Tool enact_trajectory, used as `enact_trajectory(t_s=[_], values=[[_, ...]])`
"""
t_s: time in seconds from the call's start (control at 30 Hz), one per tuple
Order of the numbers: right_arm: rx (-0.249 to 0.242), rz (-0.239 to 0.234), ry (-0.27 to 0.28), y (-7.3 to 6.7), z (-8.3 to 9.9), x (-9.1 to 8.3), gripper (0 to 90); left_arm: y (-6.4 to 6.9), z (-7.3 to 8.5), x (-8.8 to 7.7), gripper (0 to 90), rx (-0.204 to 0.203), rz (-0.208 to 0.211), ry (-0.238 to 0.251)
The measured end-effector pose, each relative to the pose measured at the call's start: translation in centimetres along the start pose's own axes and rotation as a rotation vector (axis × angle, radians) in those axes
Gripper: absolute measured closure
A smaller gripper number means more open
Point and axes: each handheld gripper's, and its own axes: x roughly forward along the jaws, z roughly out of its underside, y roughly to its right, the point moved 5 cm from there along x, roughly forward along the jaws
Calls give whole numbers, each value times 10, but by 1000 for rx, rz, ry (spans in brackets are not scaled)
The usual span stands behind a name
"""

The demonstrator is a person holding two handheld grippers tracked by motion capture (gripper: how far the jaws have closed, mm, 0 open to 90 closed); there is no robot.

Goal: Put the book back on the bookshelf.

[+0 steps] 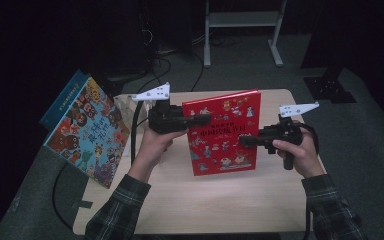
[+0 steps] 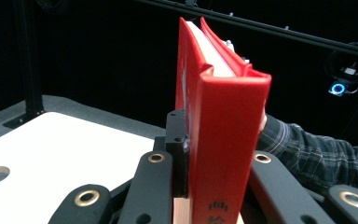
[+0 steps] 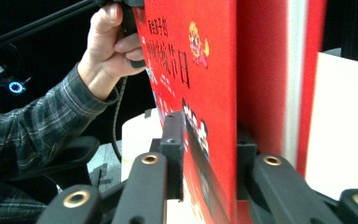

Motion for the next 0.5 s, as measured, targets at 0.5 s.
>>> enact_trajectory(t_s=[0.5], values=[[-53, 298, 9, 26, 10, -38, 476, -5, -3, -23, 797, 10, -155, 39]])
